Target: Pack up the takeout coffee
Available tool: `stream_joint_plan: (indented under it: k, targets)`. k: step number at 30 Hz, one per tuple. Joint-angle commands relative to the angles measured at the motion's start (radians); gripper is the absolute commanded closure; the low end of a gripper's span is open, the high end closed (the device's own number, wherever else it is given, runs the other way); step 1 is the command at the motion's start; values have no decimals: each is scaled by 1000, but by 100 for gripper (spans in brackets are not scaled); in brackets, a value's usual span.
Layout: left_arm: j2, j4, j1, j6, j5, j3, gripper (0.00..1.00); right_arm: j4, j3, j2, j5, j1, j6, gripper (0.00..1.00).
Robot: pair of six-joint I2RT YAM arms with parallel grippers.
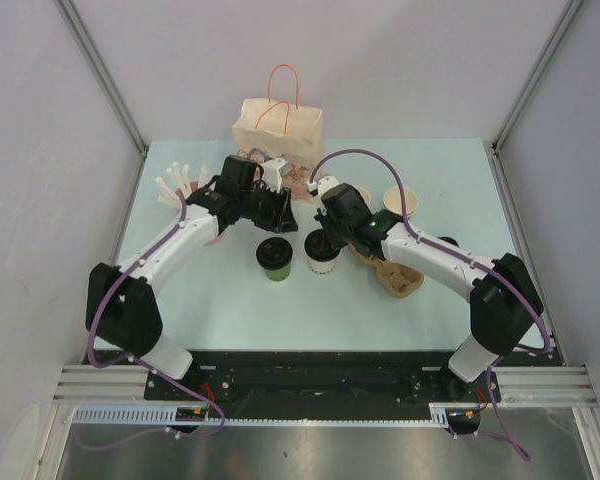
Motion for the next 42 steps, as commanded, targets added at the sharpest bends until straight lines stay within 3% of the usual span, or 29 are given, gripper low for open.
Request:
stream_joint_plan:
  k: [1, 5, 12, 20, 26, 42]
  targets:
    - [38, 9, -48, -7, -9, 33, 58, -2, 33, 18, 8, 7, 22, 100]
    - [80, 9, -70, -10, 3, 38, 62, 5, 33, 18, 4, 16, 23, 100]
    - [120, 12, -82, -24, 6, 26, 79, -5, 33, 24, 10, 22, 46, 100]
    - [150, 11, -98, -24, 47, 3, 81, 1, 19, 23, 8, 23, 65, 100]
    - [187, 26, -117, -57, 43, -68, 98, 20, -32, -10, 7, 28, 115, 100]
    - [210, 75, -142, -82, -35, -140, 100, 255, -383, -96, 10, 40, 319, 100]
